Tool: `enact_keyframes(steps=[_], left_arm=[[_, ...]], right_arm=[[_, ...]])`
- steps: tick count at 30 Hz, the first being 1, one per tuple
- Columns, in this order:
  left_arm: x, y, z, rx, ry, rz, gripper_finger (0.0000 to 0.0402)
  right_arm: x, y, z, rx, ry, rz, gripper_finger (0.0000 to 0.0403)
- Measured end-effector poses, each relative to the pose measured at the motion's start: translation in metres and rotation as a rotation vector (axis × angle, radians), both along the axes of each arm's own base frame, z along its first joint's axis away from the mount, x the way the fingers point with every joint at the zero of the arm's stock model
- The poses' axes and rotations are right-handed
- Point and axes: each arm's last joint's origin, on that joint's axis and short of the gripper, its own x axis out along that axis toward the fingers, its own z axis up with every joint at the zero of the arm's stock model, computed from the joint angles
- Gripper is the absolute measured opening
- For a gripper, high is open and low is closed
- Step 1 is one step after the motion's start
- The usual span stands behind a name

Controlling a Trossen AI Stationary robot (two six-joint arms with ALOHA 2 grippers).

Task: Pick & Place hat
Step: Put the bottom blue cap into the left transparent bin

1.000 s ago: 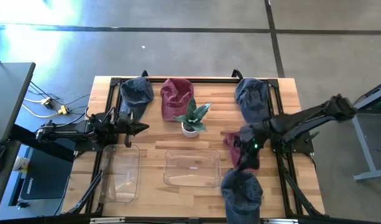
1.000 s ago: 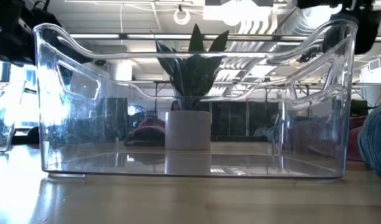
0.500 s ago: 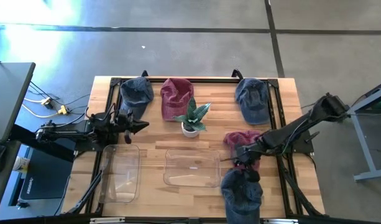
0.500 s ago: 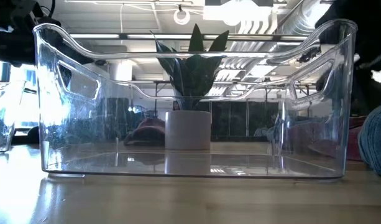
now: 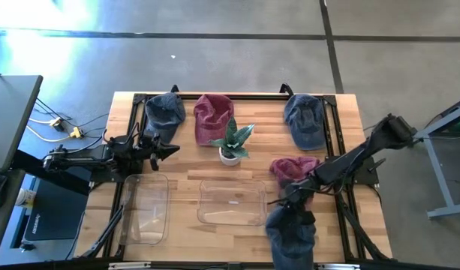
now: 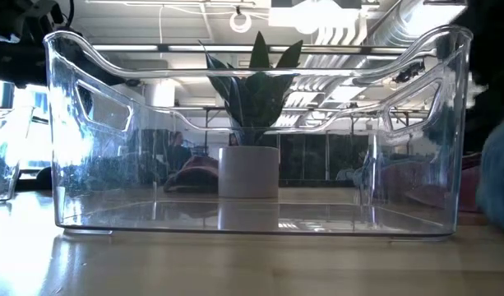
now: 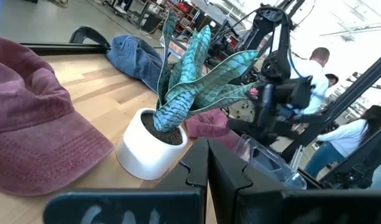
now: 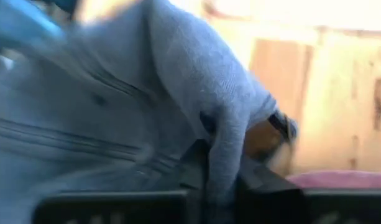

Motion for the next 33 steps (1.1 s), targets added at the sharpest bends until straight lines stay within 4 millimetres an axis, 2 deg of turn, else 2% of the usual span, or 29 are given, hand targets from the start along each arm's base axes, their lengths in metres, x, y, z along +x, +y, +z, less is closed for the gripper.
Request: enact_keyframes(steps=[4, 8, 13, 15, 18, 20, 23, 28, 30, 33], left_arm=[[0.000, 0.000, 0.000, 0.000, -0.002, 0.003, 0.0000], [0.000, 0.000, 0.000, 0.000, -0.002, 0.003, 0.0000], [0.000, 0.000, 0.000, 0.000, -0.003, 0.003, 0.0000], [0.000, 0.000, 0.000, 0.000, -0.003, 0.002, 0.0000], [0.000, 0.000, 0.000, 0.000, -0.003, 0.002, 0.0000], [0.000, 0.000, 0.000, 0.000, -0.003, 0.003, 0.0000], [0.000, 0.000, 0.000, 0.001, -0.003, 0.002, 0.0000], [0.000, 0.000, 0.000, 0.000, -0.003, 0.002, 0.0000], [0.000, 0.000, 0.000, 0.000, -0.003, 0.000, 0.0000], [0.000, 0.000, 0.000, 0.001, -0.003, -0.004, 0.0000]], right_arm=[[-0.001, 0.002, 0.052, 0.168, 0.038, -0.034, 0.0026], [-0.012, -0.009, 0.118, 0.241, 0.086, -0.110, 0.0007], [-0.034, -0.032, 0.192, 0.151, 0.079, -0.288, 0.0008], [-0.042, -0.041, 0.216, 0.101, 0.068, -0.342, 0.0005], [-0.050, -0.052, 0.241, -0.033, 0.041, -0.458, 0.0007], [-0.047, -0.054, 0.250, -0.095, 0.008, -0.509, 0.0004], [-0.033, -0.048, 0.244, -0.103, 0.038, -0.483, 0.0005], [-0.004, -0.028, 0.212, 0.077, 0.241, -0.447, 0.0003], [-0.002, -0.022, 0.211, 0.156, 0.286, -0.455, 0.0003], [-0.007, -0.014, 0.221, 0.252, 0.313, -0.506, 0.0003]])
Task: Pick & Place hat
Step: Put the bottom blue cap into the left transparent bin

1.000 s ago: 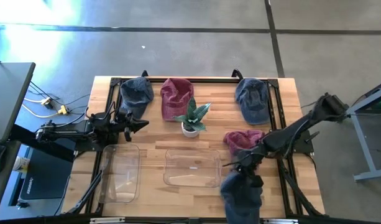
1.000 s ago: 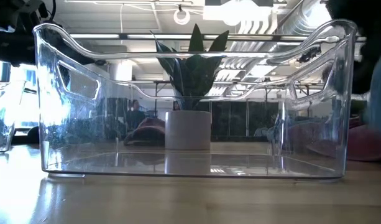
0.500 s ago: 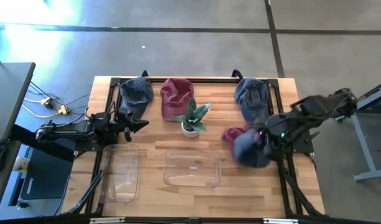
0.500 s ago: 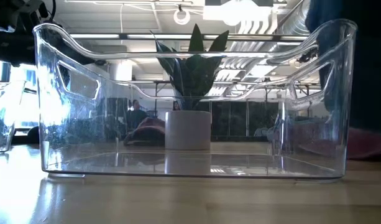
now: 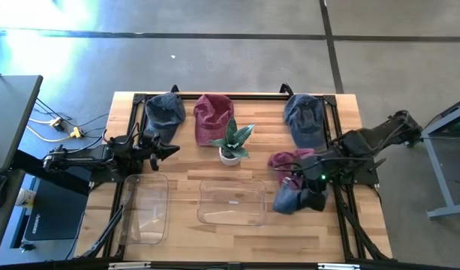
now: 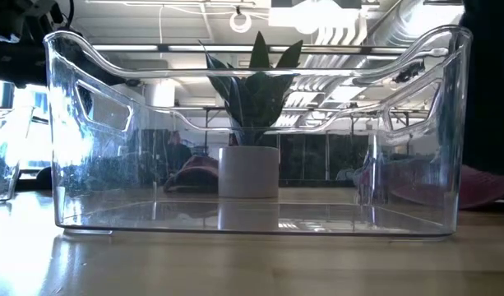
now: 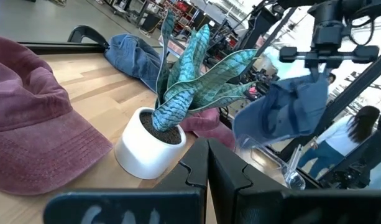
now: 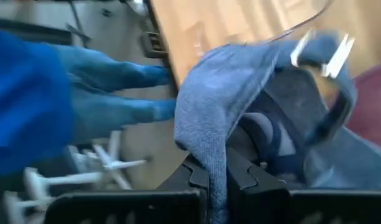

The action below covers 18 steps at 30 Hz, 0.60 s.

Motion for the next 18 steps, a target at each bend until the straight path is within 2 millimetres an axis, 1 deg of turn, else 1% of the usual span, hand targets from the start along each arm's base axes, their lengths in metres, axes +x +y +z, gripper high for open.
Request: enact_keyframes(steps=[4, 7, 9, 12, 14, 18], left_arm=[[0.000, 0.000, 0.000, 0.000, 0.000, 0.001, 0.0000], [0.000, 0.000, 0.000, 0.000, 0.000, 0.002, 0.0000], [0.000, 0.000, 0.000, 0.000, 0.000, 0.003, 0.0000], [0.000, 0.000, 0.000, 0.000, 0.000, 0.003, 0.0000], [0.000, 0.000, 0.000, 0.000, 0.000, 0.002, 0.0000], [0.000, 0.000, 0.000, 0.000, 0.000, 0.002, 0.0000]], right_arm=[[-0.017, 0.010, 0.011, 0.134, 0.106, -0.158, 0.0002], [-0.027, 0.019, 0.015, 0.225, 0.194, -0.245, 0.0002], [-0.029, 0.025, 0.017, 0.274, 0.213, -0.305, 0.0002], [-0.029, 0.026, 0.019, 0.314, 0.206, -0.469, 0.0002], [-0.030, 0.028, 0.013, 0.313, 0.235, -0.544, 0.0001], [-0.039, 0.035, -0.014, 0.275, 0.419, -0.608, 0.0001]])
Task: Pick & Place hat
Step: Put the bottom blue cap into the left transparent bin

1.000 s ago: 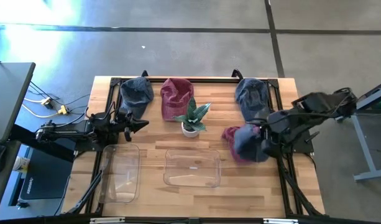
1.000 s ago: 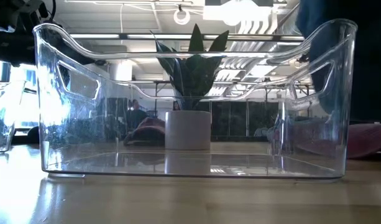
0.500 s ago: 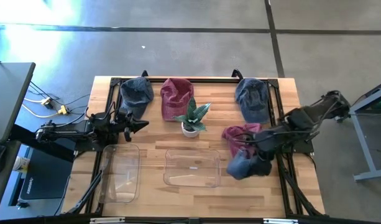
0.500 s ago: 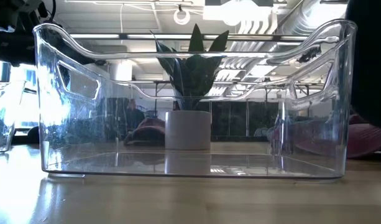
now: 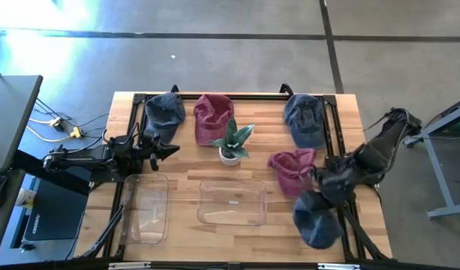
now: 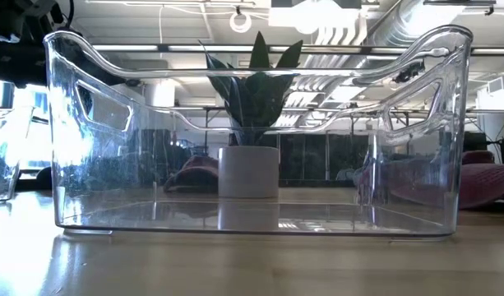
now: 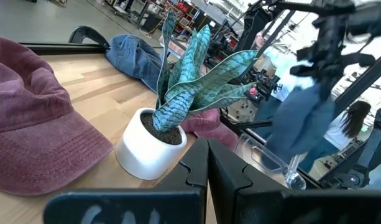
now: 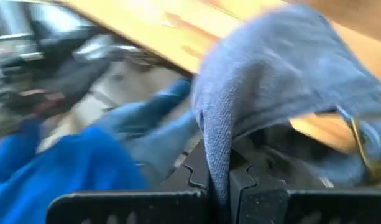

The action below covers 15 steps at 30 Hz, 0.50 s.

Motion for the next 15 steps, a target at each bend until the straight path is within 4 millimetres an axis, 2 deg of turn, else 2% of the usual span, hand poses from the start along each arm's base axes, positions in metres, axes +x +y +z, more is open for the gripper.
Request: enact_keyframes(steps=[4, 9, 12, 15], left_arm=[[0.000, 0.000, 0.000, 0.000, 0.000, -0.005, 0.0000], [0.000, 0.000, 0.000, 0.000, 0.000, -0.007, 0.0000], [0.000, 0.000, 0.000, 0.000, 0.000, -0.008, 0.0000], [0.000, -0.001, 0.000, -0.003, 0.000, -0.027, 0.0000]], right_arm=[[-0.007, -0.002, -0.018, -0.001, 0.075, -0.099, 0.0001], [0.001, -0.014, -0.056, -0.046, 0.141, -0.179, 0.0001], [0.008, -0.021, -0.071, -0.051, 0.067, -0.226, 0.0001], [0.013, -0.026, -0.069, -0.062, -0.033, -0.262, 0.0001]])
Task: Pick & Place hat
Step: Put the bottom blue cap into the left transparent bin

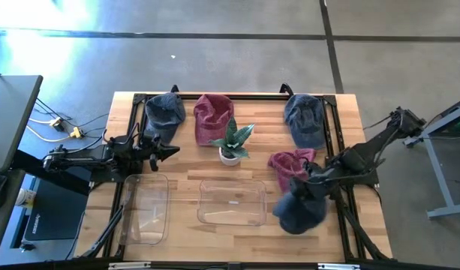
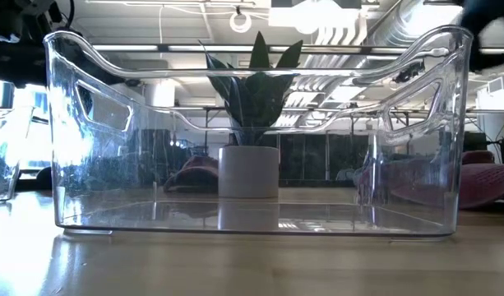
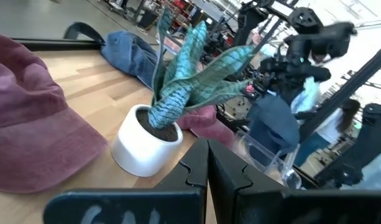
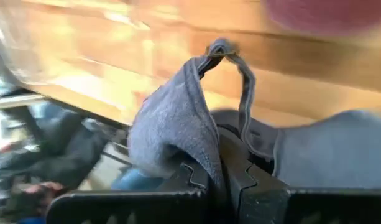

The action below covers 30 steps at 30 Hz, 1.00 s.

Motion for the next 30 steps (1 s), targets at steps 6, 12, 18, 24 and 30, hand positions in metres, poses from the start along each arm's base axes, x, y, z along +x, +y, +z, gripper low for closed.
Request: enact_keyframes(steps=[6, 12, 18, 24, 30], left_arm=[[0.000, -0.001, 0.000, 0.000, 0.001, -0.021, 0.0000], [0.000, 0.000, 0.000, 0.000, -0.001, 0.005, 0.0000], [0.000, 0.000, 0.000, 0.000, -0.001, -0.011, 0.0000], [0.000, -0.001, 0.000, 0.000, -0.001, -0.021, 0.0000], [0.000, -0.001, 0.000, 0.004, 0.000, -0.018, 0.0000]], right_arm=[[-0.010, 0.012, 0.034, 0.159, 0.043, 0.145, 0.0001], [-0.022, 0.033, 0.063, 0.385, 0.068, 0.205, 0.0001], [0.000, 0.037, 0.055, 0.369, 0.053, 0.118, 0.0002], [-0.001, -0.006, 0.030, 0.088, 0.265, -0.108, 0.0002], [0.006, -0.053, 0.012, -0.137, 0.293, -0.312, 0.0006]])
